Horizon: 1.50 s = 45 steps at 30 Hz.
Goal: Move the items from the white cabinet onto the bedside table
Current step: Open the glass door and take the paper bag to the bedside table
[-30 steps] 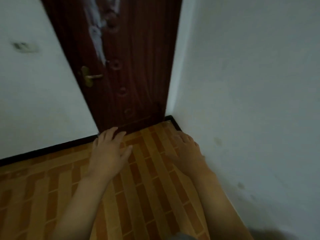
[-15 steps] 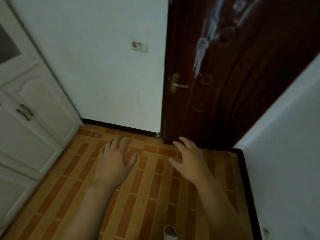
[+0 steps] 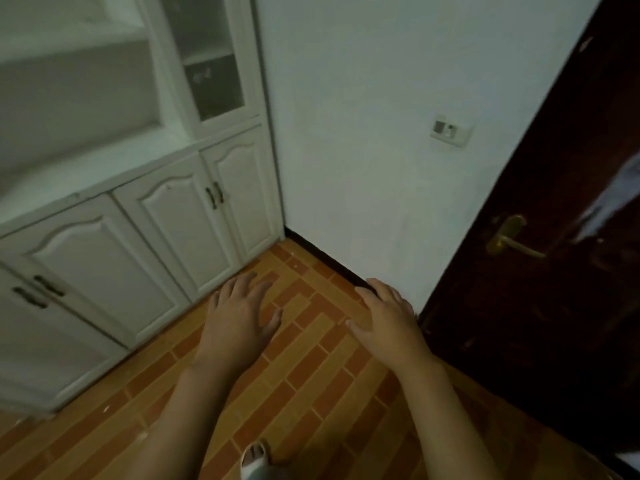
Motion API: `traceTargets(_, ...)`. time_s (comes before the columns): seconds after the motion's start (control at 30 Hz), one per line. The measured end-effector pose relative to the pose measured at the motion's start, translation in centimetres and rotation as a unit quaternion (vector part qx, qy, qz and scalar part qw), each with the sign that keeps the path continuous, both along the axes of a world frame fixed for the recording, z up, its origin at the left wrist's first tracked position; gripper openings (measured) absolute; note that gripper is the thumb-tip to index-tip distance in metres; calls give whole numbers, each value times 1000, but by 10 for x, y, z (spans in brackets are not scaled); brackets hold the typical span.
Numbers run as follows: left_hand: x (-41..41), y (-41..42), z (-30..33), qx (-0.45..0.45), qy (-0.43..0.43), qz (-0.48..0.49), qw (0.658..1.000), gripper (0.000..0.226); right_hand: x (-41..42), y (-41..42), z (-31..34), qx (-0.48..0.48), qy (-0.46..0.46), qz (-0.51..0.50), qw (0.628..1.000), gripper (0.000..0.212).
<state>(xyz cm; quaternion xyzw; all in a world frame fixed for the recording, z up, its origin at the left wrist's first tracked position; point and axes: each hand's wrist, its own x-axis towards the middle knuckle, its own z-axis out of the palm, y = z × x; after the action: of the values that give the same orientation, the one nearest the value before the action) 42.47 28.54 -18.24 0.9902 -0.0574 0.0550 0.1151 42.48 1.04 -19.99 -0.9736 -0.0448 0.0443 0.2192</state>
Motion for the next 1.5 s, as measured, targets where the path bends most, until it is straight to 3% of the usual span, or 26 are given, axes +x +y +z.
traceTargets(0.33,118,128,-6,-4,-4,47,999,58,148,127,16,-27,-23,80,996,65)
traceTargets(0.83,283,331,72,6,-99,69,993,57,359,320,99,-72,-127,171,974,65)
traceTargets(1.13,378,393,114,7,-165,87,982,57,486,389,160,-100,-201,229,947,66)
traceTargets(1.5,552,425,155,12,-207,107,972,58,673,440,212,-83,-281,264,919,65)
